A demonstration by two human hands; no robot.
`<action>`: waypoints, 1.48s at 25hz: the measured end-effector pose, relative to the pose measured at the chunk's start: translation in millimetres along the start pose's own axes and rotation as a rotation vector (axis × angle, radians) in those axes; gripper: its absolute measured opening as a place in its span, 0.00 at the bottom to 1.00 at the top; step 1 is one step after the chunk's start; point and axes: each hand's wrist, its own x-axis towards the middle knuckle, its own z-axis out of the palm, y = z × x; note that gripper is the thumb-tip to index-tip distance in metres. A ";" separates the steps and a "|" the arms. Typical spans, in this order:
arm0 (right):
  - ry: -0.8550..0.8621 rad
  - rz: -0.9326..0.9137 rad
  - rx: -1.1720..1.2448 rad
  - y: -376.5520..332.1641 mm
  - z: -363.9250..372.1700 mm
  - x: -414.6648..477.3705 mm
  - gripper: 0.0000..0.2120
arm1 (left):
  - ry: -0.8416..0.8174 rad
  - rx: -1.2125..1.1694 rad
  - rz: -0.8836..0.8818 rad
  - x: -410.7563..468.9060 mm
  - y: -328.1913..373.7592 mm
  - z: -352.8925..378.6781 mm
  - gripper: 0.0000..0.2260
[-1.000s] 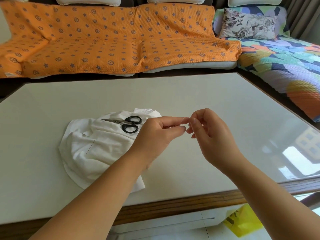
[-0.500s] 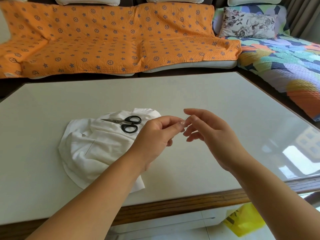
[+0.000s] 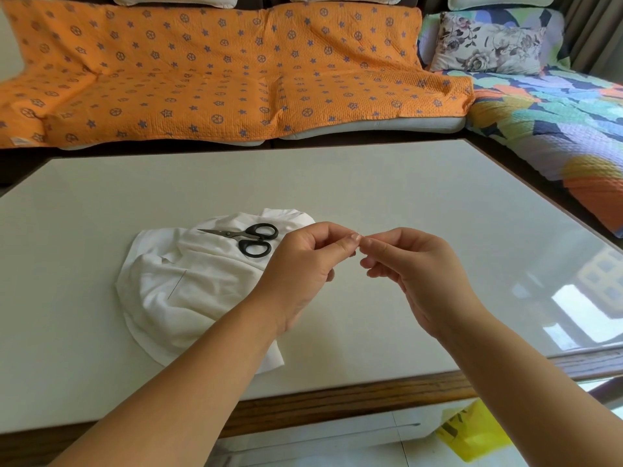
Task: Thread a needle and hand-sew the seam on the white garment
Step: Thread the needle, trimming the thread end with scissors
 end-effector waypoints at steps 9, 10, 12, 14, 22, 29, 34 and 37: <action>0.166 -0.251 -0.353 6.8 5.8 -4.9 0.06 | 0.064 0.132 0.066 -5.5 1.8 3.6 0.06; 0.169 -0.310 -0.381 8.6 5.9 -5.0 0.07 | 0.061 0.135 0.056 -5.9 2.2 4.1 0.07; 0.173 -0.461 -0.457 12.7 5.6 -4.9 0.09 | 0.050 0.125 0.037 -5.9 3.1 5.0 0.08; 0.175 -0.600 -0.528 17.9 4.6 -4.2 0.09 | 0.036 0.103 0.026 -5.9 3.8 5.6 0.09; 0.149 -0.768 -0.603 23.0 0.5 -0.8 0.08 | 0.015 0.113 0.018 -5.0 4.9 4.0 0.07; 0.157 -0.770 -0.587 23.5 2.7 0.1 0.08 | 0.002 0.124 -0.003 -4.1 4.9 2.0 0.07; 0.148 -0.760 -0.580 24.0 3.2 -0.4 0.06 | 0.001 0.131 -0.005 -3.6 4.5 2.0 0.08; 0.151 -0.696 -0.581 24.7 3.9 -1.5 0.08 | -0.011 0.135 -0.012 -3.7 3.7 1.1 0.08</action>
